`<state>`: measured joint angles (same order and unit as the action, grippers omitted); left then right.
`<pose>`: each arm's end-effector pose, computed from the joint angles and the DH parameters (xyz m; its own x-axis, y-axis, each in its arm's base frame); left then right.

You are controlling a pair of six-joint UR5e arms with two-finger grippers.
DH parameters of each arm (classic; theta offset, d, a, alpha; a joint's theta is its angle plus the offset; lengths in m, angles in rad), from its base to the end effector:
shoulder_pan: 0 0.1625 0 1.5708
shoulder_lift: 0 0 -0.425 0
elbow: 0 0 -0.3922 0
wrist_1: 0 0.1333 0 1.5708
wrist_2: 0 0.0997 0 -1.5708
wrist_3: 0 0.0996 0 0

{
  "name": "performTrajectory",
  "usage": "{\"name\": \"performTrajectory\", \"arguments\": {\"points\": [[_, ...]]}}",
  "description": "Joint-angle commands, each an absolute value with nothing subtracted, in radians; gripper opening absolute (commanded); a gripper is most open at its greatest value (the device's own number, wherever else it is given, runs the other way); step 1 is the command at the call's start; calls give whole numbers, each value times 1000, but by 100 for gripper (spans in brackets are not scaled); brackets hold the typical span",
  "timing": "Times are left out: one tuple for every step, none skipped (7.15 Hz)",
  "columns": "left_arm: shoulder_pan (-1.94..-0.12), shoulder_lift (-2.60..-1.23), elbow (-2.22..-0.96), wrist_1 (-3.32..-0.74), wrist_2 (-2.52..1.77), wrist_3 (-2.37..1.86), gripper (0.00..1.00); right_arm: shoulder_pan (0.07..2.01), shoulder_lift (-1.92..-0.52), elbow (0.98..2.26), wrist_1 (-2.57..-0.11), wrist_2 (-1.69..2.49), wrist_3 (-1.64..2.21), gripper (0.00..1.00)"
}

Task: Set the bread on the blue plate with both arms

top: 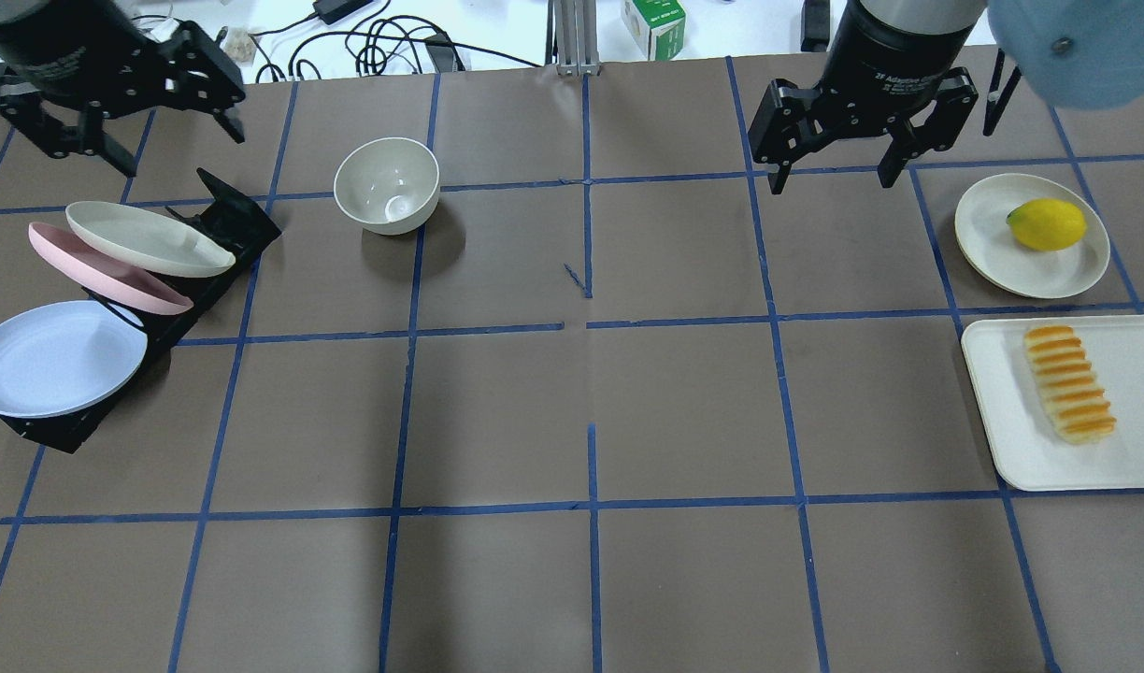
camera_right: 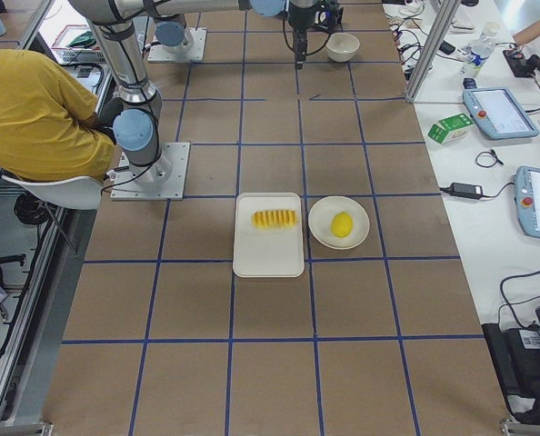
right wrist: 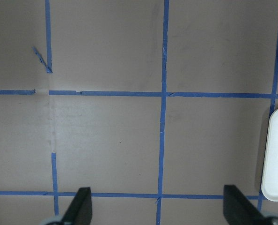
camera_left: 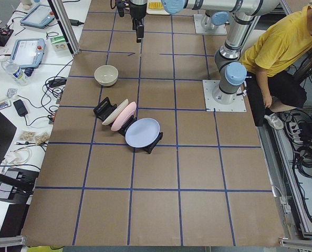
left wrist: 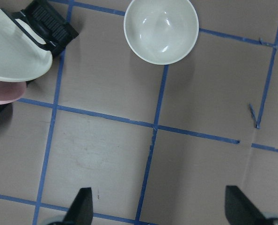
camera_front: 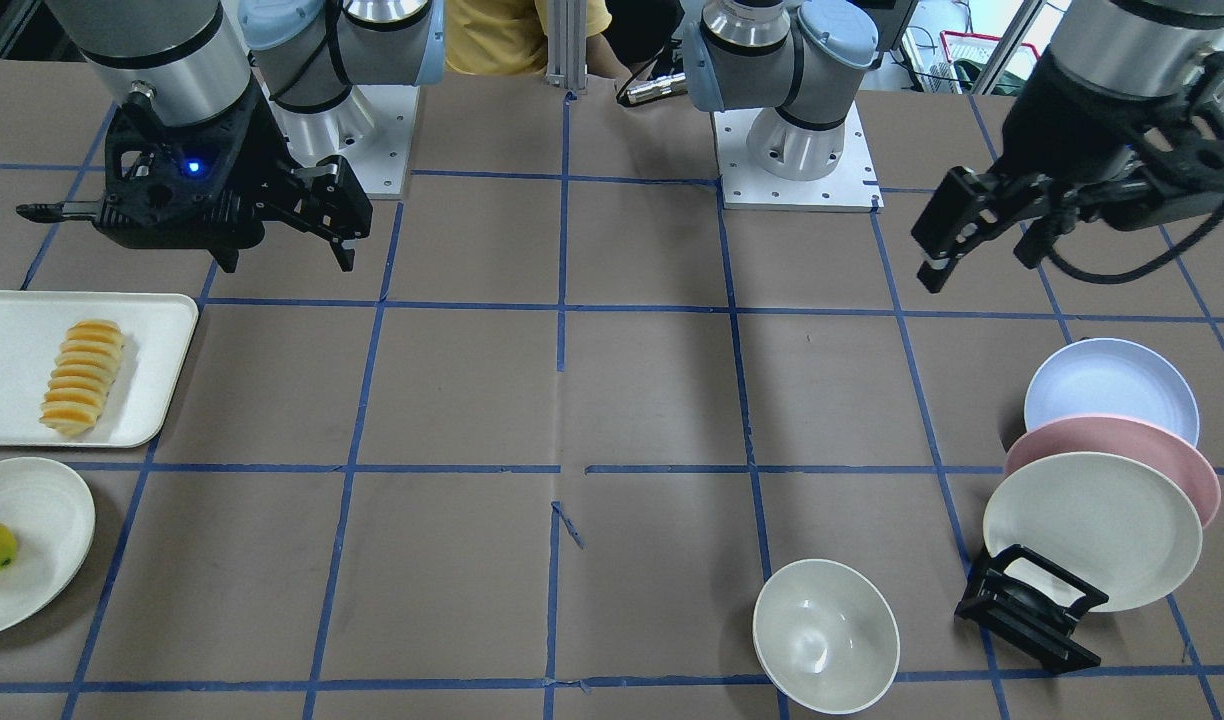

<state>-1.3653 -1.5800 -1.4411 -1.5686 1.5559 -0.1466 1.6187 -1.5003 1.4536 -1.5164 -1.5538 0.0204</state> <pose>-0.0290 -0.5213 0.5480 -0.9391 -0.3420 0.0325 -0.3434 0.9316 -0.1189 0.1598 -0.5136 0.5044 -0.9995 -0.0274 -0.0168 -0.0275 0.9996 0.0080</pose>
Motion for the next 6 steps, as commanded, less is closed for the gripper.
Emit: {"name": "performTrajectory", "arguments": {"points": [[-1156, -1554, -1456, -1569, 1559, -146, 100, 1618, -1494, 1454, -1523, -1548, 17, 100], [-1024, -1558, -1459, -1574, 1568, -144, 100, 1614, -1496, 1454, -1522, -1560, 14, 100], [-905, -1584, -1468, -1575, 1600, -67, 100, 1606, -1496, 1454, -1525, -1549, 14, 100], [-790, -1606, -1526, -1563, 1585, 93, 100, 1603, -1494, 1454, -1523, -1551, 14, 100], [-723, -1633, -1590, -1551, 1582, 127, 100, 1600, -1497, 1454, -1522, -1554, 14, 100], [-719, -1667, -1641, -1435, 1582, 106, 100, 1601, -1496, 1454, -1522, -1546, 14, 100]]}}
